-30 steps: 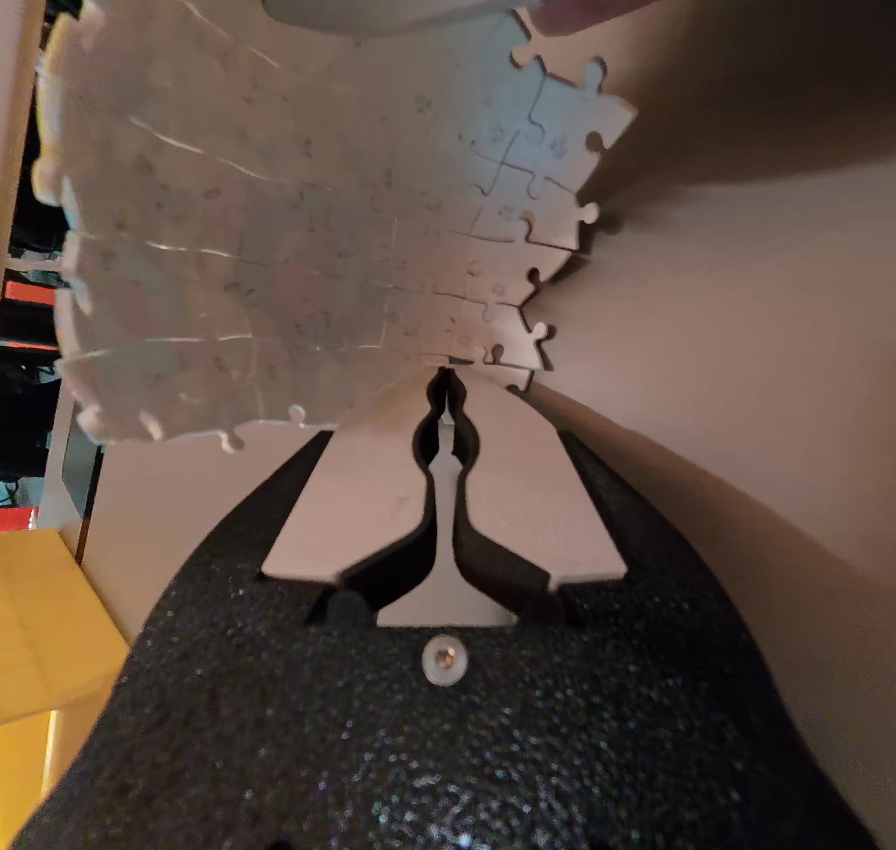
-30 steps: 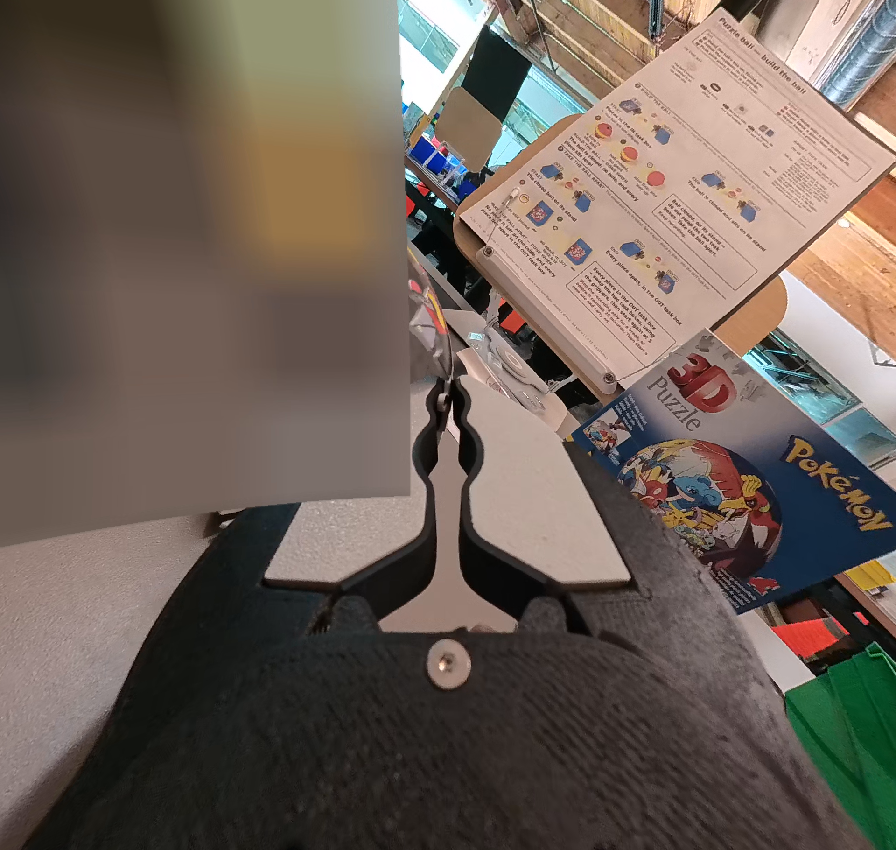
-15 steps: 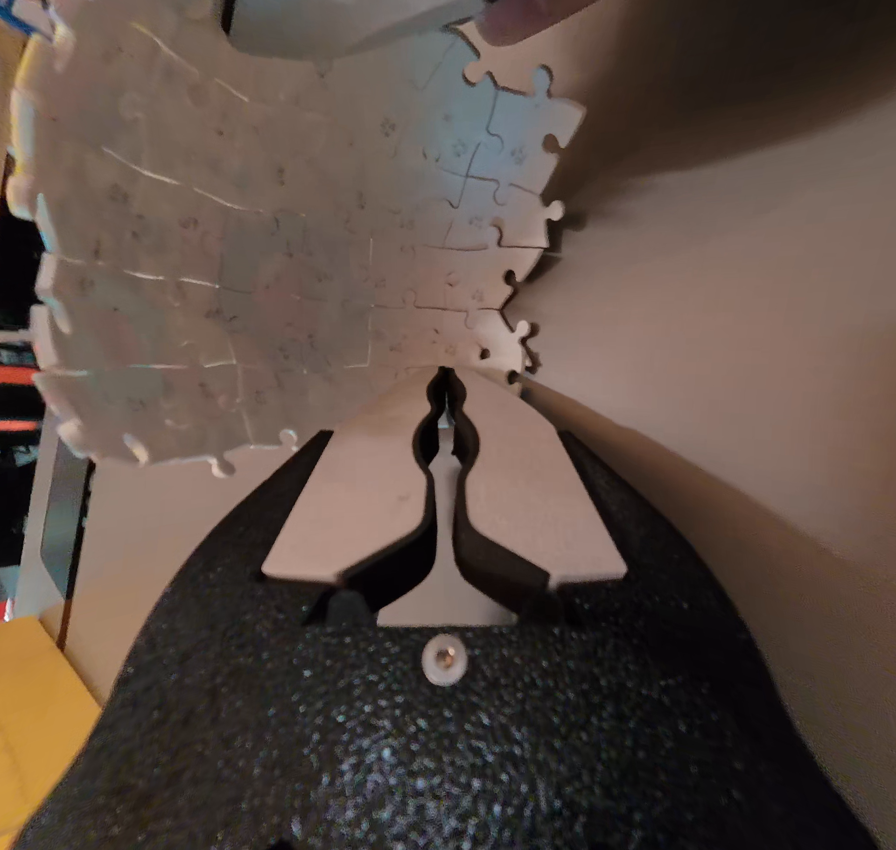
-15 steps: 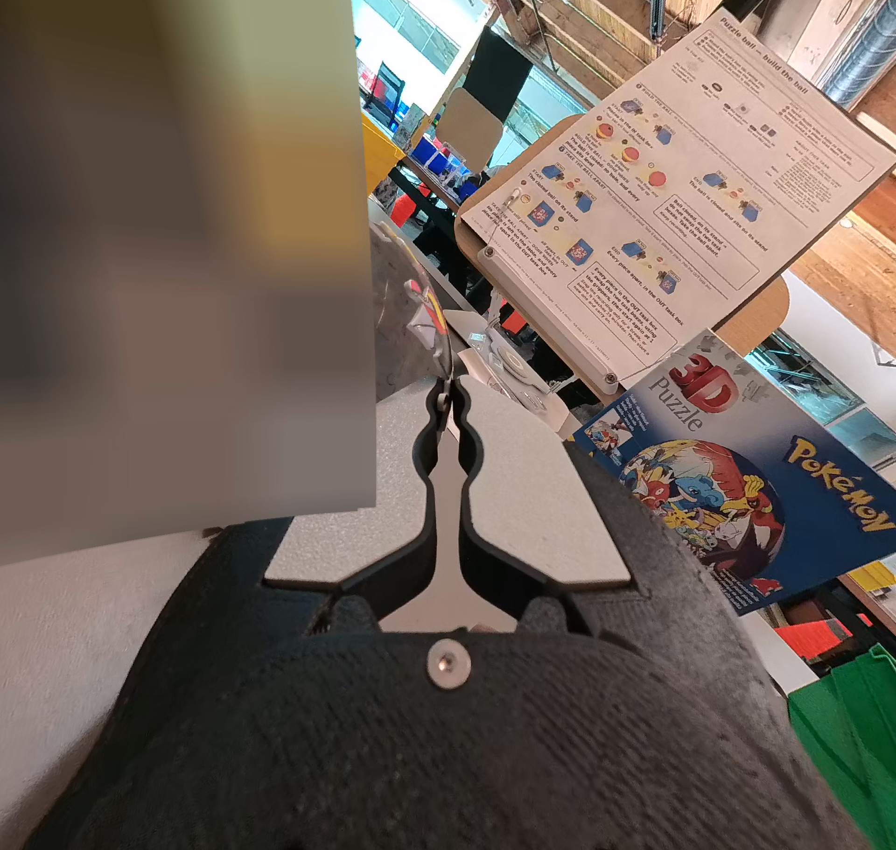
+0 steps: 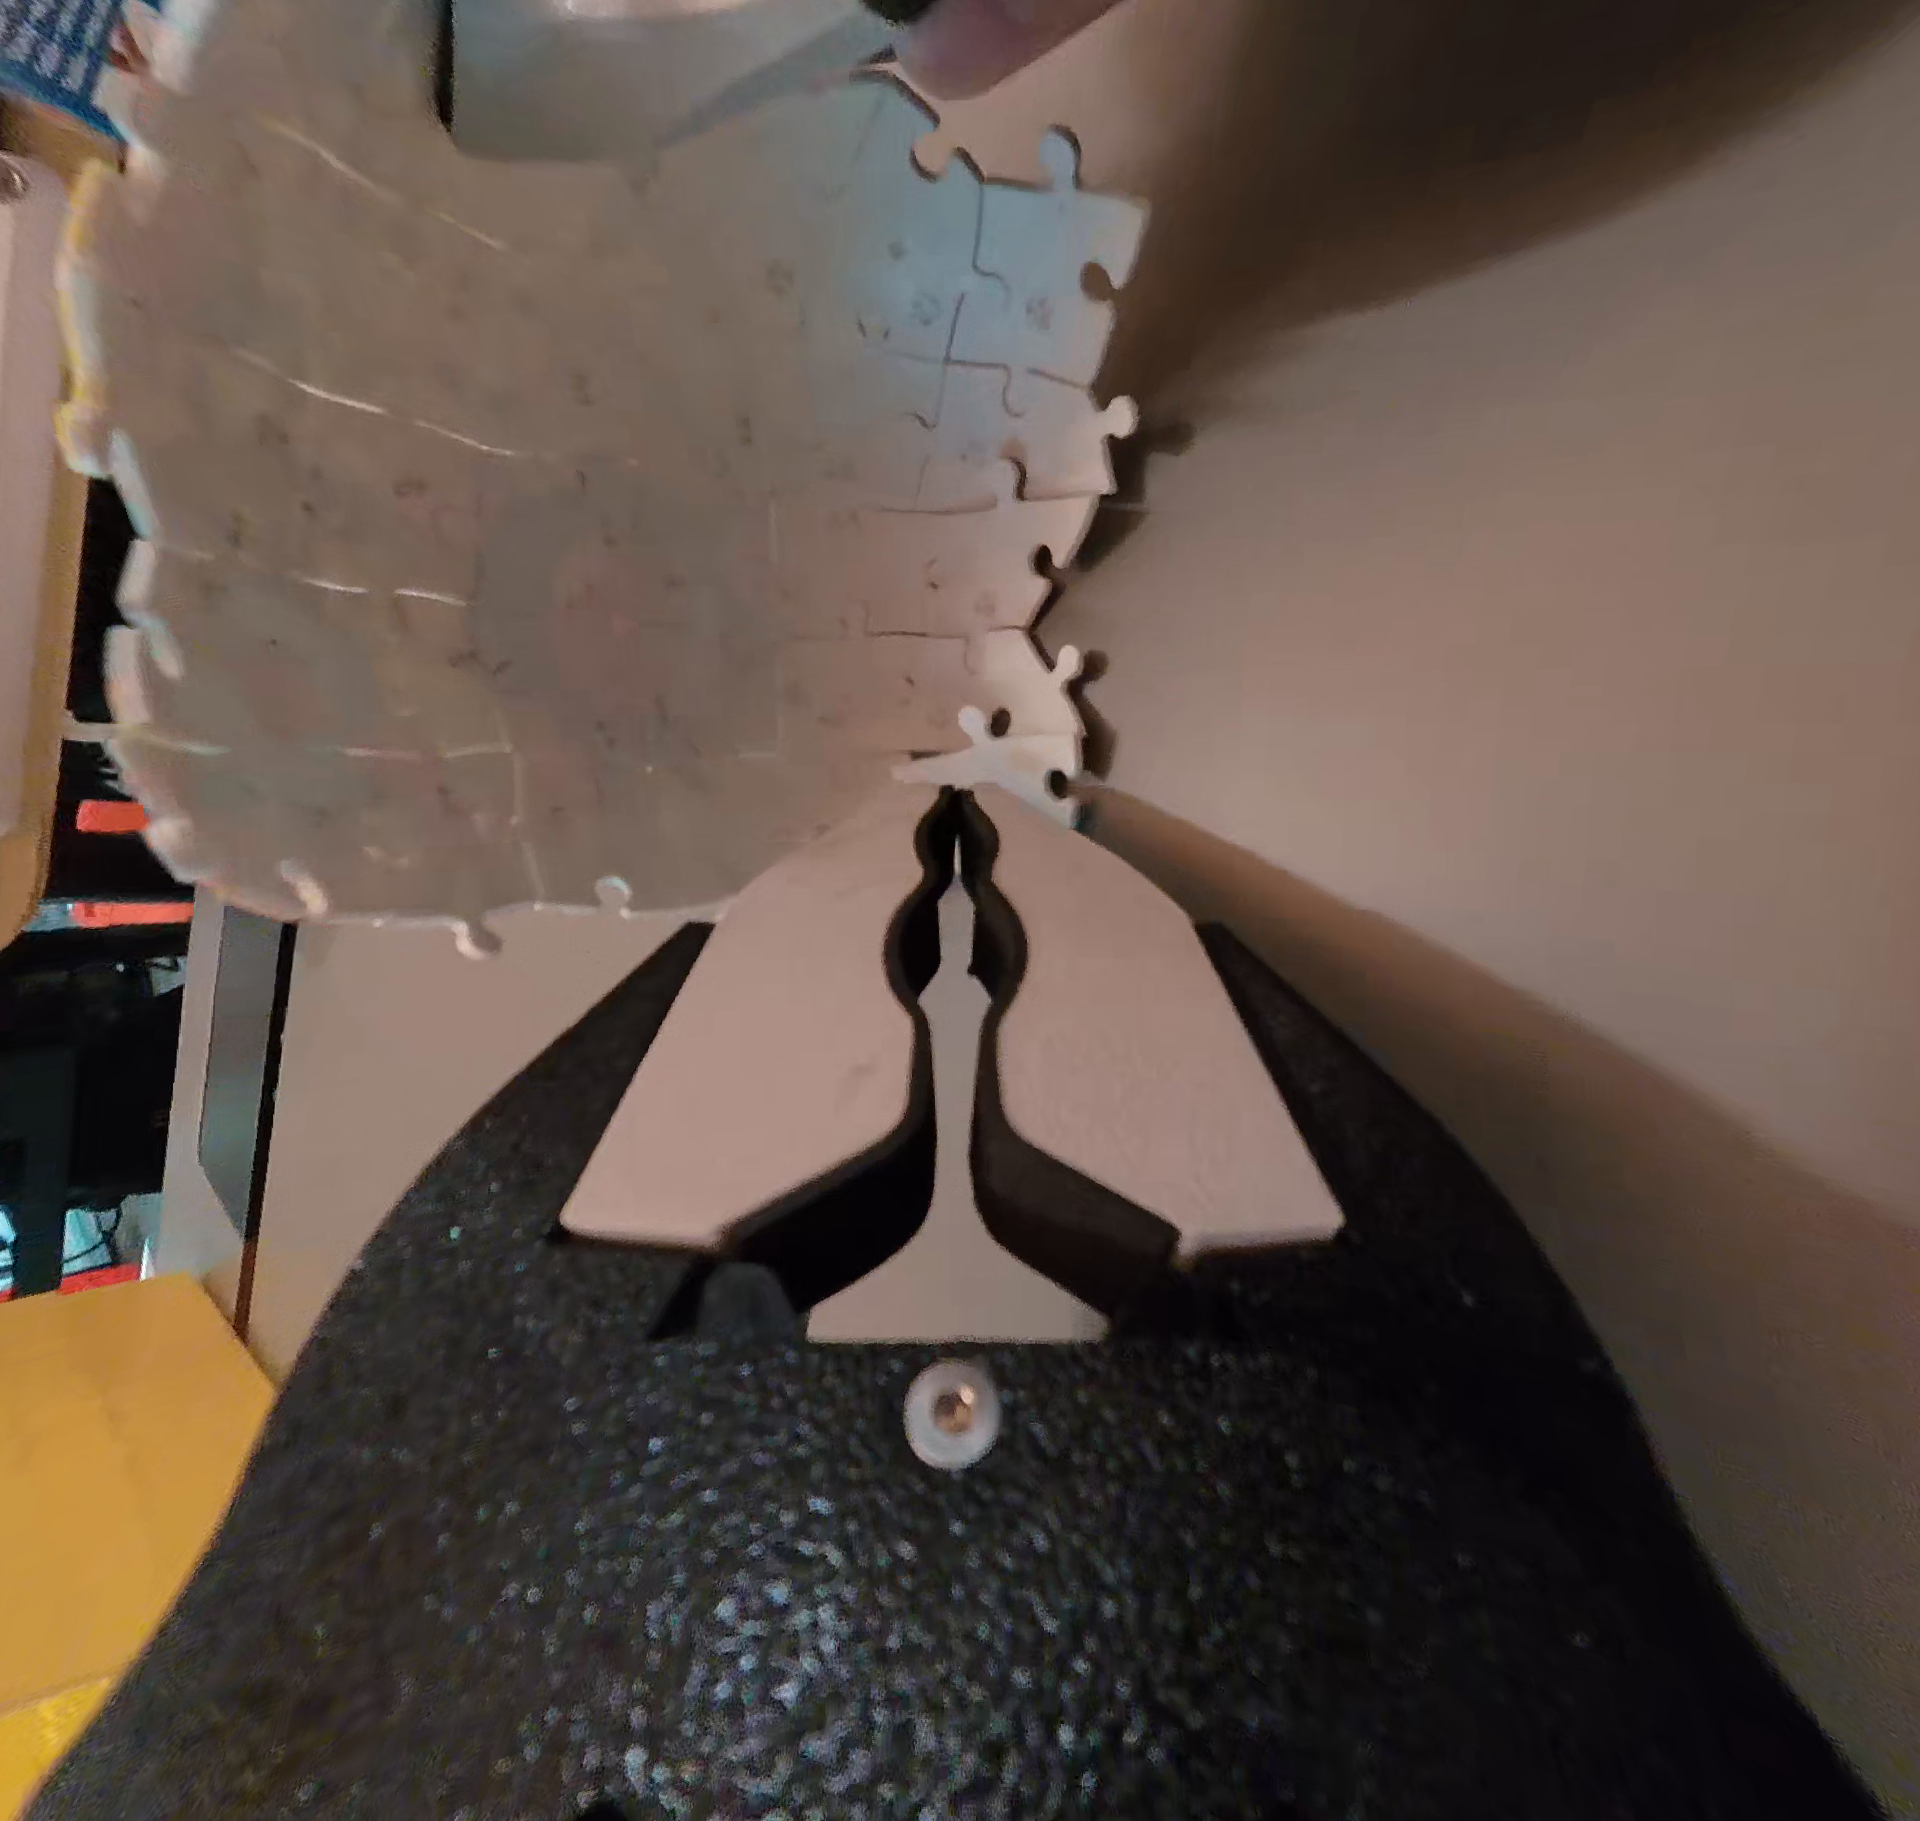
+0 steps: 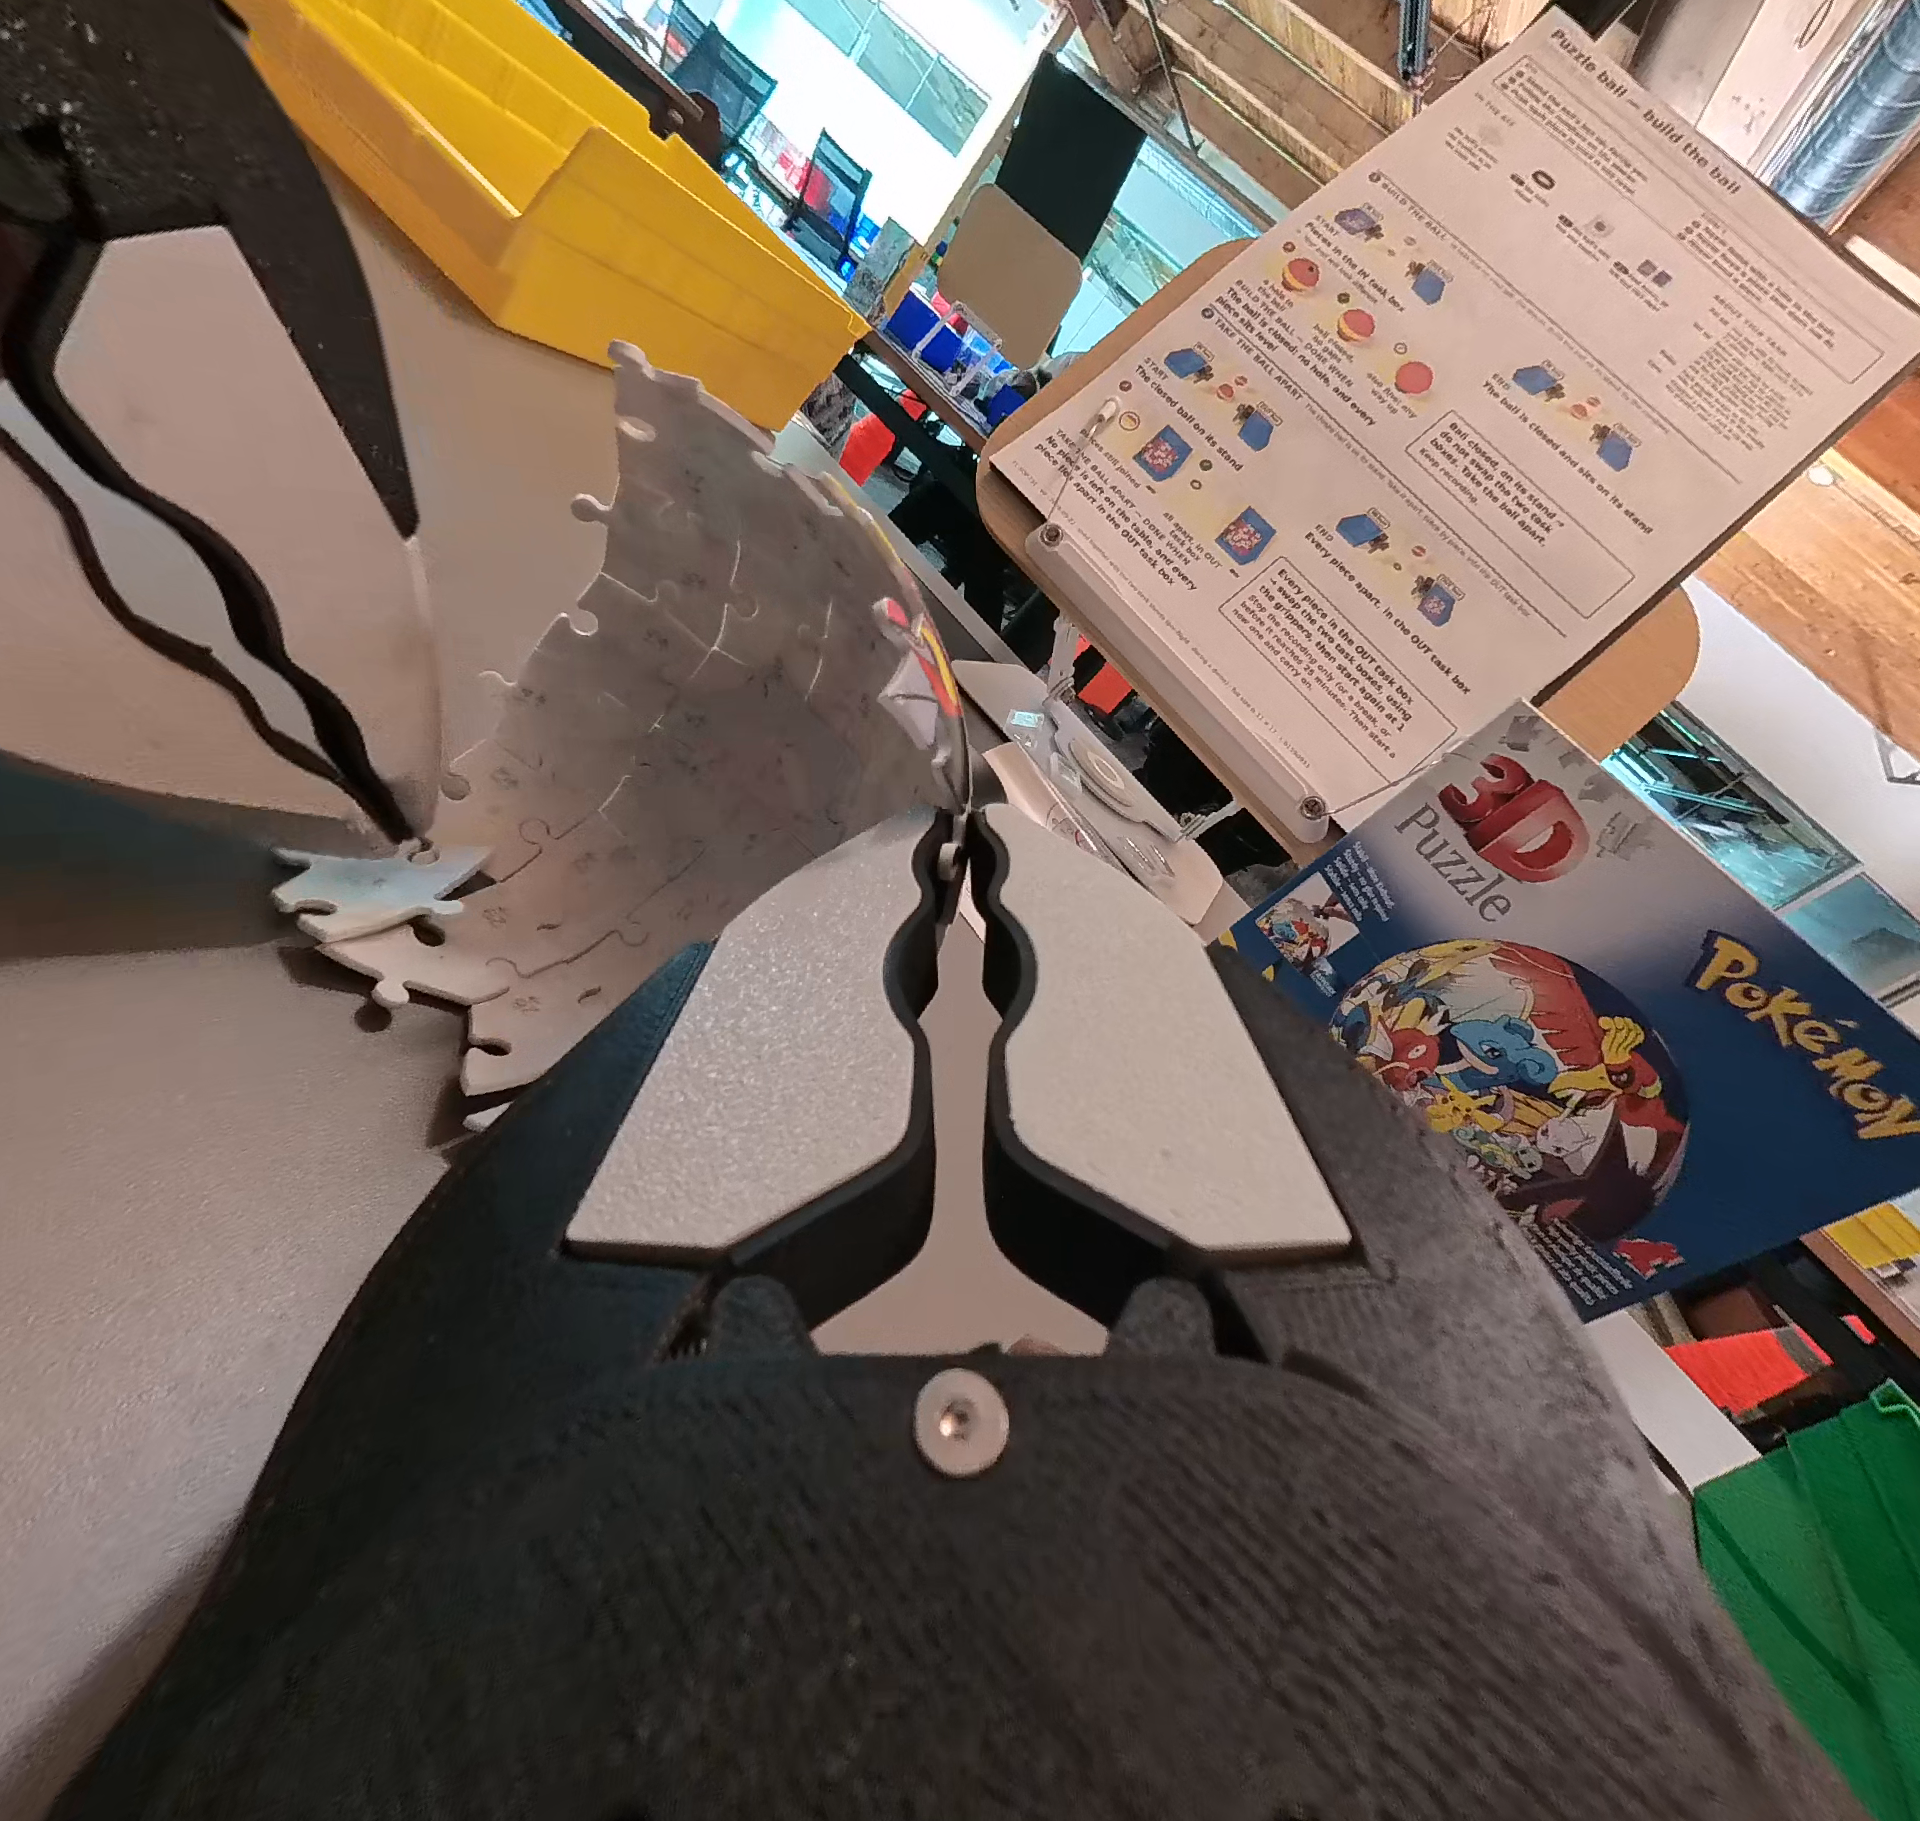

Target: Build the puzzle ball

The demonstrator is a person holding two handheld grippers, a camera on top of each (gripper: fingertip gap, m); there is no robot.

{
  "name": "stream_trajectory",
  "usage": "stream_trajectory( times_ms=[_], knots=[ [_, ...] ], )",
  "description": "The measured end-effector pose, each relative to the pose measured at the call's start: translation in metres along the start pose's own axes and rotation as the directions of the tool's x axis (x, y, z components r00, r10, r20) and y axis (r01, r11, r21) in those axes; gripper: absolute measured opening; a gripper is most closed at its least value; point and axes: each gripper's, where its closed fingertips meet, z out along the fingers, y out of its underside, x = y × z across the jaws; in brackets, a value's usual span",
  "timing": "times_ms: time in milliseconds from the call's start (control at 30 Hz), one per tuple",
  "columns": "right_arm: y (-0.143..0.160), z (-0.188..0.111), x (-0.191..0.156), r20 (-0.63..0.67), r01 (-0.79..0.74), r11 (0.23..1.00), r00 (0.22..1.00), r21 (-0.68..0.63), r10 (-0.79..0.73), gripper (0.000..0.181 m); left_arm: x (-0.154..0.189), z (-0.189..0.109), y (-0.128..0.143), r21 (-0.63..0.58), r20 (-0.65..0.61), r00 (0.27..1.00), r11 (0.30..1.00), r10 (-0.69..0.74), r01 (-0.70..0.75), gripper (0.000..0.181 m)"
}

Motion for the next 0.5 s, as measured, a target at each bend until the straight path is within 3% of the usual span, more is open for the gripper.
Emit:
stream_trajectory(
  times_ms=[333,500],
  knots=[
    [0.000,0.000,-0.001,0.004,0.003,1.000,1.000,0.002,-0.003,0.003,0.003,0.005,0.003,-0.008,-0.028,1.000,1.000,0.008,-0.008,0.000],
    [0.000,0.000,-0.001,0.003,0.007,1.000,1.000,0.001,-0.007,0.003,-0.007,0.002,-0.002,0.007,0.020,0.999,0.999,-0.035,0.034,0.000]
  ],
)
